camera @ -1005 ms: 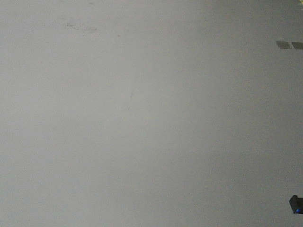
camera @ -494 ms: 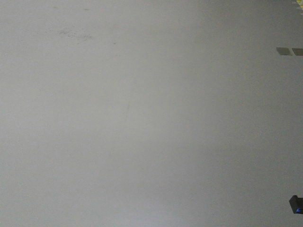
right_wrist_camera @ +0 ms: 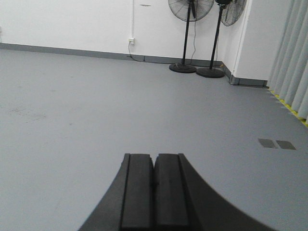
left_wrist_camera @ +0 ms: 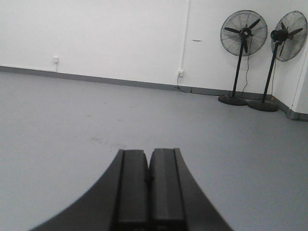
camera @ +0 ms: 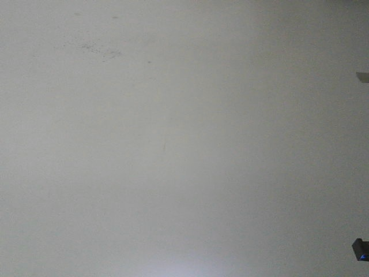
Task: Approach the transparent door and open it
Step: 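Drive the base forward across the grey floor, turning toward the door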
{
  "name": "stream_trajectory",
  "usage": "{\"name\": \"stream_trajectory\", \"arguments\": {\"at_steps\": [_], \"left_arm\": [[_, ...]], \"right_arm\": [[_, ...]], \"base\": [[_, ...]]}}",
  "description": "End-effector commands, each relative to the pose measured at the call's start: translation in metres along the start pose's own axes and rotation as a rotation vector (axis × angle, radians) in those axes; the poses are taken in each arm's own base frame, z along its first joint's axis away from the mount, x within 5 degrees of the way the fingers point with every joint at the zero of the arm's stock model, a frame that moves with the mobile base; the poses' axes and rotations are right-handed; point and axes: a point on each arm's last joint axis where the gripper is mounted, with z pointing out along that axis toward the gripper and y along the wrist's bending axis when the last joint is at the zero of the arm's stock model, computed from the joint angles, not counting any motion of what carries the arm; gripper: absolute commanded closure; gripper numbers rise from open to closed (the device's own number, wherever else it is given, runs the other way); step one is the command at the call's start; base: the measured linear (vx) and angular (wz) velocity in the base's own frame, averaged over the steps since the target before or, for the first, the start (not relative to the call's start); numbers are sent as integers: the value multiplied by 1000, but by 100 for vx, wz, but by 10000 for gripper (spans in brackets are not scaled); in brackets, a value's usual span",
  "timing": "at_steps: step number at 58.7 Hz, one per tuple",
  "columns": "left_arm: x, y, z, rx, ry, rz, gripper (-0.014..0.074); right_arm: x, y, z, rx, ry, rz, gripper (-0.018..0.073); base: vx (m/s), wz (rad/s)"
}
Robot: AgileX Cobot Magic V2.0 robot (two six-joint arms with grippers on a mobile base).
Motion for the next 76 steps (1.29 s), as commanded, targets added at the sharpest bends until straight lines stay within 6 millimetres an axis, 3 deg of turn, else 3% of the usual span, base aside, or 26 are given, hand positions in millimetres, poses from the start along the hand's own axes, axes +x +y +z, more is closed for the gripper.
{"name": "stream_trajectory", "arguments": {"at_steps": [1, 76], "left_arm": [[-3, -1, -1, 10, -80, -10, 600], [-3, -1, -1, 10, -80, -10, 599]], "right_arm": [[-7, 0, -1, 0, -93, -15, 565], [-7, 0, -1, 0, -93, -15, 565]], "base": [[28, 12], [34, 19]]}}
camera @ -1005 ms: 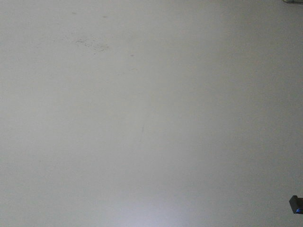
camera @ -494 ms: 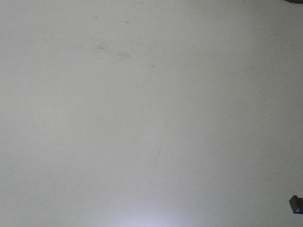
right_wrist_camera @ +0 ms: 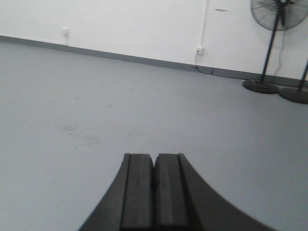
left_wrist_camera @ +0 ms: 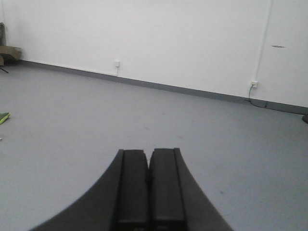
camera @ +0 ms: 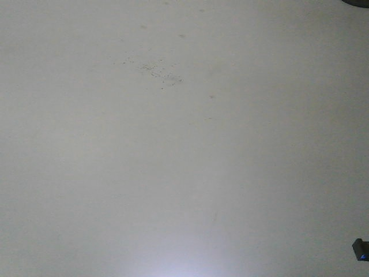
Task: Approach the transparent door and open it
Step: 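Drive the base forward across the grey floor, turning toward the door, then drive toward the white-framed glass sliding door on the wooden platform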
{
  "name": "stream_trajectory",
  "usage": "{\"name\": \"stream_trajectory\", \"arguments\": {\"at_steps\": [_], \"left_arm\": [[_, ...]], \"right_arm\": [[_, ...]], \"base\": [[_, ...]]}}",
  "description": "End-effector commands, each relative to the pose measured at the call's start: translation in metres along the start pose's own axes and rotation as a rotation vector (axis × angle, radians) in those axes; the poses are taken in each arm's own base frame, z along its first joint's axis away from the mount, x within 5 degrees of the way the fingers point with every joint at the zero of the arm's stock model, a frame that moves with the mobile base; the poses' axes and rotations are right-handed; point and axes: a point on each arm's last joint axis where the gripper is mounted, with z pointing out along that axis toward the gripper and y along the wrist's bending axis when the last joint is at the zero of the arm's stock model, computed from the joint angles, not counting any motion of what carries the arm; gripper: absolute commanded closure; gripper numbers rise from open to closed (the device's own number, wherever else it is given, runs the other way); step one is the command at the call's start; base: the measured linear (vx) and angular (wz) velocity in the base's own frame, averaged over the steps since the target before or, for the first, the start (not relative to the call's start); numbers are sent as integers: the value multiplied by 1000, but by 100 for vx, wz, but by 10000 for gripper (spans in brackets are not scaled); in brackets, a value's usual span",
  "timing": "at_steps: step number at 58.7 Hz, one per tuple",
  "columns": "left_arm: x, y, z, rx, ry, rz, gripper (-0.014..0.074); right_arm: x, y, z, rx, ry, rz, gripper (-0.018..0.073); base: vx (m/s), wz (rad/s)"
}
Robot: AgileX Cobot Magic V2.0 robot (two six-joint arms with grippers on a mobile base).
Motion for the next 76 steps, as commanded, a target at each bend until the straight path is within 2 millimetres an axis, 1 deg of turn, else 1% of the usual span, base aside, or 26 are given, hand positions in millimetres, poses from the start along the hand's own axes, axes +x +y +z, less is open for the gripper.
{"name": "stream_trajectory", "arguments": {"at_steps": [1, 76], "left_arm": [[-3, -1, -1, 10, -80, -10, 599], [-3, -1, -1, 10, -80, -10, 599]], "right_arm": [[-7, 0, -1, 0, -95, -15, 565], [-7, 0, -1, 0, -95, -15, 565]], "base": [[36, 30], [36, 44]]}}
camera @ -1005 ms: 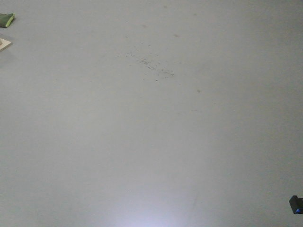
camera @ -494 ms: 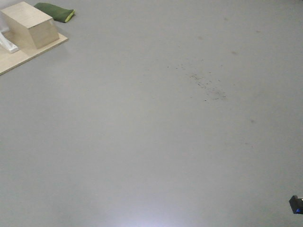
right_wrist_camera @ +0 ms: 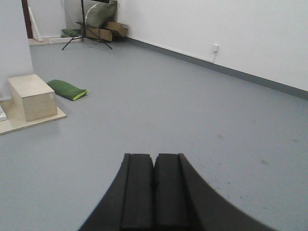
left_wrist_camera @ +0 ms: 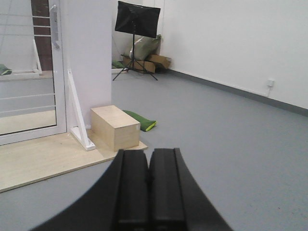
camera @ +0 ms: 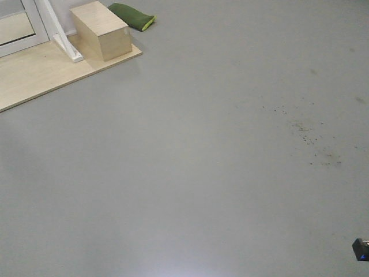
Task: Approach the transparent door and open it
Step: 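Drive toward the white-framed glass sliding door on the wooden platform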
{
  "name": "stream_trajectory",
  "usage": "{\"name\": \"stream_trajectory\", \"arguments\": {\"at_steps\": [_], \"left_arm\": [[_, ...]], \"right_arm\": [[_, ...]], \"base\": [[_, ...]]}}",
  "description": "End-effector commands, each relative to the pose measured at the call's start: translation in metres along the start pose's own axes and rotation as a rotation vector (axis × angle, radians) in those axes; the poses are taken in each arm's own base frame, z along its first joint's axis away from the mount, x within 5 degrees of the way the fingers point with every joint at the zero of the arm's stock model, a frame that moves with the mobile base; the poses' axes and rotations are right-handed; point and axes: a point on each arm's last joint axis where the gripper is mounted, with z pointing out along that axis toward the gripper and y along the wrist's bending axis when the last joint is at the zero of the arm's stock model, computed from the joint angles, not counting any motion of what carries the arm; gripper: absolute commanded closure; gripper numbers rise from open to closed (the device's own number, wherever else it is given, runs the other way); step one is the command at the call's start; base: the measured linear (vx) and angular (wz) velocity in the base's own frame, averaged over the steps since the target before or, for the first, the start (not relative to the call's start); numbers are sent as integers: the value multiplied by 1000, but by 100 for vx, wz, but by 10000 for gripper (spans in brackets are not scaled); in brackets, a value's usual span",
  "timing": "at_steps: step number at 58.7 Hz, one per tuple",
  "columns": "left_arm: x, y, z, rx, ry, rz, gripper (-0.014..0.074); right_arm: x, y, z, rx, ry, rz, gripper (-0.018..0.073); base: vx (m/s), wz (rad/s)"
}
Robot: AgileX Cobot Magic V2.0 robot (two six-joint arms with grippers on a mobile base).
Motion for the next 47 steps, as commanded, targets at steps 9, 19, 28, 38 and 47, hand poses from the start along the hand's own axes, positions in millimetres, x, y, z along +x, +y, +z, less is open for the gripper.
{"name": "stream_trajectory", "arguments": {"at_steps": [9, 19, 28, 38, 47], "left_arm": [[-3, -1, -1, 10, -80, -10, 599], [-3, -1, -1, 10, -80, -10, 599], [-3, -1, -1, 10, -80, -10, 599], [-3, -1, -1, 10, -80, -10, 599], [-3, -1, -1, 10, -80, -10, 599]], "right_arm": [[-7, 0, -1, 0, -95, -15, 565], [-7, 0, -1, 0, -95, -15, 565], [-7, 0, -1, 0, -95, -15, 565], [-7, 0, -1, 0, -95, -15, 565], [-7, 0, -1, 0, -95, -15, 565]], "base": [[39, 27], [40, 25], [41, 29], [40, 33], [38, 39]]}}
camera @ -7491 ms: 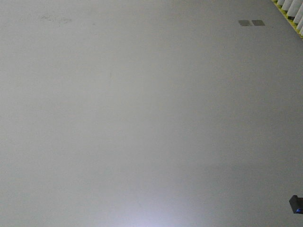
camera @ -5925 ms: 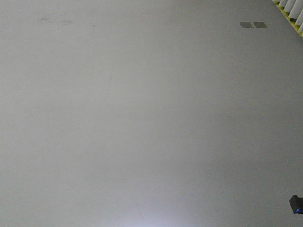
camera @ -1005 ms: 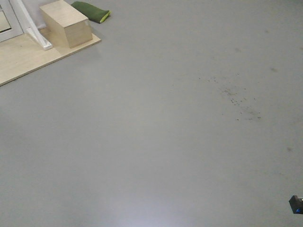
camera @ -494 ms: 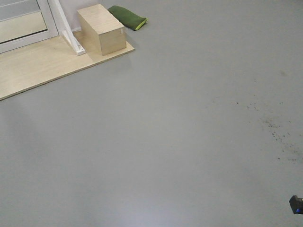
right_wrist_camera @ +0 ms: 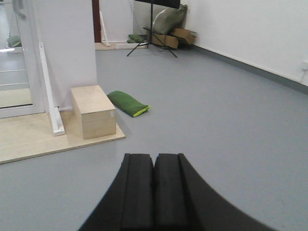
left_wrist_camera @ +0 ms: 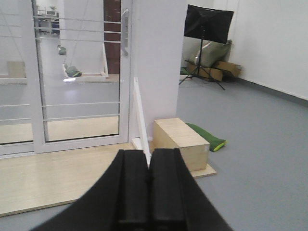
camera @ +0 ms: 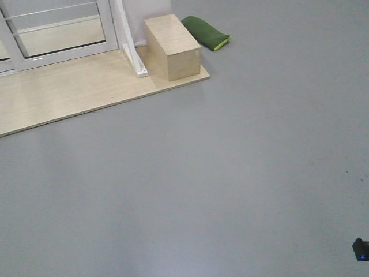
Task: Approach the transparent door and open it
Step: 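Drive toward the white-framed glass sliding door on the wooden platform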
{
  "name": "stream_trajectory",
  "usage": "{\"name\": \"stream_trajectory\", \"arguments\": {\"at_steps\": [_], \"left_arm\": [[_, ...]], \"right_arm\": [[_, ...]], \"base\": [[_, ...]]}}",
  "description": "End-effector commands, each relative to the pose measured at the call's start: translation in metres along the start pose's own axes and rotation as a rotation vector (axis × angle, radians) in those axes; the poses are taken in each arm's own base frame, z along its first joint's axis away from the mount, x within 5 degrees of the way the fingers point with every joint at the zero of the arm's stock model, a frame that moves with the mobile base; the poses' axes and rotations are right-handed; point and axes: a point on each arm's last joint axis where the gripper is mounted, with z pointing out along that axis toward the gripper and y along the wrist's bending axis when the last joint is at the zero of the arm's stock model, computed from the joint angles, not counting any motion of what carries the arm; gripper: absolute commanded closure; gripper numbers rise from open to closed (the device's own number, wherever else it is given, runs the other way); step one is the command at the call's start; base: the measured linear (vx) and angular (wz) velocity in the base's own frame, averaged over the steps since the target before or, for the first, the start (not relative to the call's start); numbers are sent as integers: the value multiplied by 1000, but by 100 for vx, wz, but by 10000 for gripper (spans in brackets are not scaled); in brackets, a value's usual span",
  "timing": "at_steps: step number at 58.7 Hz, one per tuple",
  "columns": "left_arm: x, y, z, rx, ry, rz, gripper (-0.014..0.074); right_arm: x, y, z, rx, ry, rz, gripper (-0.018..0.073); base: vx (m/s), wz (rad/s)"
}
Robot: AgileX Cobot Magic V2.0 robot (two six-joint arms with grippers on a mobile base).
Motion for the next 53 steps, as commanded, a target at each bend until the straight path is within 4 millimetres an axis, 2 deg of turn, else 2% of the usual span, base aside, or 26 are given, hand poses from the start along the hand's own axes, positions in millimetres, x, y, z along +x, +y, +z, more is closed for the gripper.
{"name": "stream_trajectory", "arguments": {"at_steps": [1, 29, 53], "left_arm": [[-3, -1, -1, 10, -80, -10, 599], [-3, -1, -1, 10, -80, -10, 599], [-3, -1, -1, 10, -80, -10, 599]], "right_arm": [[-7, 0, -1, 0, -95, -15, 565], [-7, 0, -1, 0, -95, -15, 565], [-7, 0, -1, 0, -94, -15, 565]], "base": [[38, 43], [38, 43], [40, 21]]}}
